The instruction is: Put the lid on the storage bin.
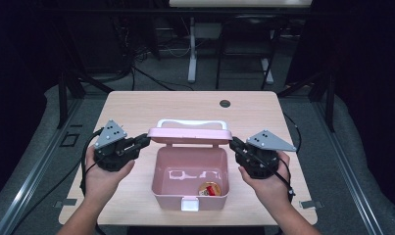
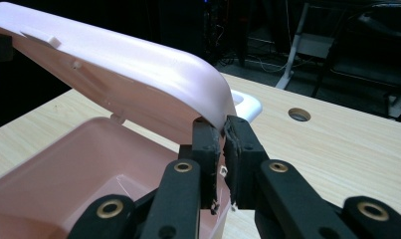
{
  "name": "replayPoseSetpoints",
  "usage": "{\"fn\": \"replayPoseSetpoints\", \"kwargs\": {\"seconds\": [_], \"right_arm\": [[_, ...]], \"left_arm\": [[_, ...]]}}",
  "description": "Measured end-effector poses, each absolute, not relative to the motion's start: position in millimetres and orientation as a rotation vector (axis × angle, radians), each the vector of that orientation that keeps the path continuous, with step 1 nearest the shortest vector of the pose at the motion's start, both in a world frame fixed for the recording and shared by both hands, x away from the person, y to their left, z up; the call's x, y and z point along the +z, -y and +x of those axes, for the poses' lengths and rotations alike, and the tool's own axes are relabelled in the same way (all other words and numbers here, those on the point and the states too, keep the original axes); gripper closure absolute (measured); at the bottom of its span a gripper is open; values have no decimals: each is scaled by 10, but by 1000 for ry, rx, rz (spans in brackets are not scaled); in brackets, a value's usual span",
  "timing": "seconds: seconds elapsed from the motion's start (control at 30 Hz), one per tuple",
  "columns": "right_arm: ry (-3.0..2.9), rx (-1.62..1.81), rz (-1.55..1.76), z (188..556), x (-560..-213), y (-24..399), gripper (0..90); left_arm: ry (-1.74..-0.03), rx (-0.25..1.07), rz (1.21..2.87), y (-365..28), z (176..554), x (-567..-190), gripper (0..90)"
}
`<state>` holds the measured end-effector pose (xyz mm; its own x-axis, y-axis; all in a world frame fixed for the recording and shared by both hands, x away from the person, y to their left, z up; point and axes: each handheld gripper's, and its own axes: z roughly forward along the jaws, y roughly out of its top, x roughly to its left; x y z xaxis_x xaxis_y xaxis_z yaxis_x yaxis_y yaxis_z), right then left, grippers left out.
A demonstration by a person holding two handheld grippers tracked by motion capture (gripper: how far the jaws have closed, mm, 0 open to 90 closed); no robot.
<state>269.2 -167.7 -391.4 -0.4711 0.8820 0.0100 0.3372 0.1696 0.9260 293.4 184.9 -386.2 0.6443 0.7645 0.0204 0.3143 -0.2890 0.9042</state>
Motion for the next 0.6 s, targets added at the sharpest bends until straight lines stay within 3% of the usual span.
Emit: {"fn": "replayPoseSetpoints", "kwargs": {"seconds": [0.6], "right_arm": [[-1915, 1295, 1133, 2501, -4055, 1701, 825]], "left_arm": [[-829, 581, 1890, -1857, 2706, -4007, 820]]}}
